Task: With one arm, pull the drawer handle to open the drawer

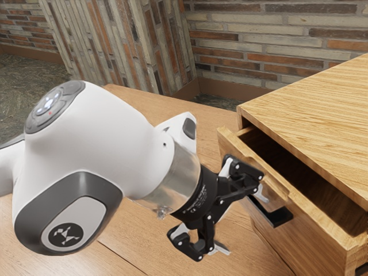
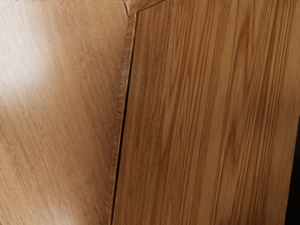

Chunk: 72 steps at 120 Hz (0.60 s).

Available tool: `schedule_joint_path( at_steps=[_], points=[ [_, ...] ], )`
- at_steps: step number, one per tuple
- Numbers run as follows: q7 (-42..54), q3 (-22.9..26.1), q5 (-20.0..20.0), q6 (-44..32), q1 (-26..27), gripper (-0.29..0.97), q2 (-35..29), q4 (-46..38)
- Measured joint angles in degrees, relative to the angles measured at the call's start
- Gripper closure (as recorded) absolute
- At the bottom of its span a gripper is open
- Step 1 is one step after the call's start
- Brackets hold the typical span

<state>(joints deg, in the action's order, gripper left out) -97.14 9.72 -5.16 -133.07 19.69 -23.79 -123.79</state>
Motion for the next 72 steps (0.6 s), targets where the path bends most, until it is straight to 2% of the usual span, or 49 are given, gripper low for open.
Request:
schedule_joint_path(
  at_steps=[72],
  points=[
    [-0.87,0.95,-0.25,-1.59,0.74,0.0,-9.97,-9.38]
  ],
)
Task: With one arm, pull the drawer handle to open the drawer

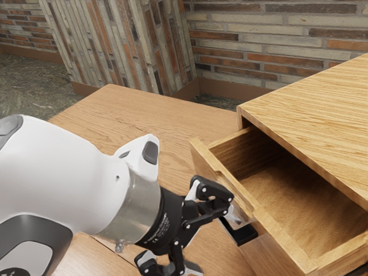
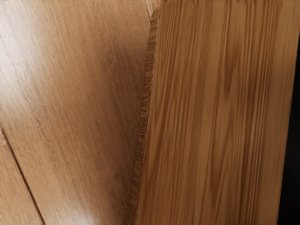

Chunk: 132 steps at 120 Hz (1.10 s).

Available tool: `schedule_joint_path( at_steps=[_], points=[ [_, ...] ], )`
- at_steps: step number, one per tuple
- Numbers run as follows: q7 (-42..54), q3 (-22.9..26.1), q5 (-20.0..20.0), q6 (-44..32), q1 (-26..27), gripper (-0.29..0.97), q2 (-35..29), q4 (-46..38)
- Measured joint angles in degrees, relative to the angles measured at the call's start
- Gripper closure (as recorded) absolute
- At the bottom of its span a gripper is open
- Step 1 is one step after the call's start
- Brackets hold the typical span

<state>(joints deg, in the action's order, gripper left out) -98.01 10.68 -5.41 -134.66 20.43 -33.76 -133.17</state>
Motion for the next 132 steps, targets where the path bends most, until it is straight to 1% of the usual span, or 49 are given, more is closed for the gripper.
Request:
schedule_joint_path(
  at_steps=[26,71,107,122,132],
  points=[
    [-0.16,-0.66,-0.1,0.01,-0.03,0.0,-5.83,-4.19],
    [-0.36,-0.68,-0.37,0.35,0.35,0.0,-13.91,-10.56],
    [-0.94,0.94,-0.4,1.58,1.17,0.0,-19.5,-13.49],
    [-1.28,1.08,-0.34,3.41,1.39,0.0,-23.24,-13.36],
    [-1.5,2.05,-0.24,6.85,1.57,0.0,-24.43,-9.85]
  ],
)
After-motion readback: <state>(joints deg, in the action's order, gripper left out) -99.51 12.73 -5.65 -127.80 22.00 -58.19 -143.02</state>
